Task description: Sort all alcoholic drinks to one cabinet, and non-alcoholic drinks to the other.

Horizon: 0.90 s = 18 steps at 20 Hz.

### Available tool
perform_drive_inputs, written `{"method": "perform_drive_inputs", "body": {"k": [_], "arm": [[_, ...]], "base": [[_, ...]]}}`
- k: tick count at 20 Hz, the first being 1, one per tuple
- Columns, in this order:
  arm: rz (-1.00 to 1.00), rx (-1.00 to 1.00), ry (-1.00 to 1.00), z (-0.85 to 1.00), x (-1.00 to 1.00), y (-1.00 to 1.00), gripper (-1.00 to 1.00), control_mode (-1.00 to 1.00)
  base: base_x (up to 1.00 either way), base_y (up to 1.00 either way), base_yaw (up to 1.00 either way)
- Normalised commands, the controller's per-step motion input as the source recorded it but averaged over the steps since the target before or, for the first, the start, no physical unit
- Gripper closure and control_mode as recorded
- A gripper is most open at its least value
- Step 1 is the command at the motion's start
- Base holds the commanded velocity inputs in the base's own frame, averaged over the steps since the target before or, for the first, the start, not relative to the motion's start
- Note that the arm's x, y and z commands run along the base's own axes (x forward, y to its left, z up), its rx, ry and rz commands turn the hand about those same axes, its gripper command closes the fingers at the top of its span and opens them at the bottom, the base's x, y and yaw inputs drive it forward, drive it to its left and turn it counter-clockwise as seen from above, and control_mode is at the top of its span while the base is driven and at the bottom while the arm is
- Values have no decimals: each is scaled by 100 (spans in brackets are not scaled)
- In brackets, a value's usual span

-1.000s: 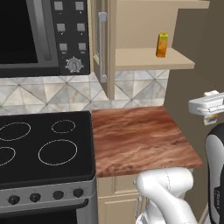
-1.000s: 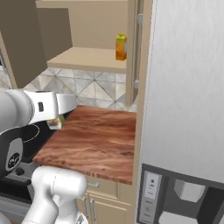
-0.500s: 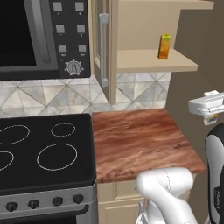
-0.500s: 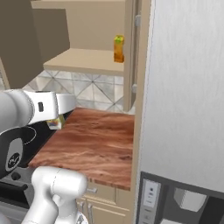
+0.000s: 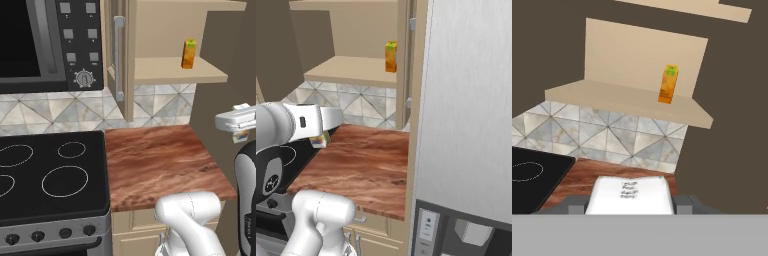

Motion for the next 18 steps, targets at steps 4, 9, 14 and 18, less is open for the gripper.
{"method": "perform_drive_inputs", "body": {"k": [4, 9, 14, 18], "arm": [[0, 0, 0, 0, 0, 0, 100, 100], [0, 0, 0, 0, 0, 0, 100, 100], [0, 0, 0, 0, 0, 0, 100, 100], [0, 0, 0, 2, 1, 0, 100, -100]], "base": [[33, 0, 0], [29, 0, 0], [26, 0, 0], [9, 0, 0]]}}
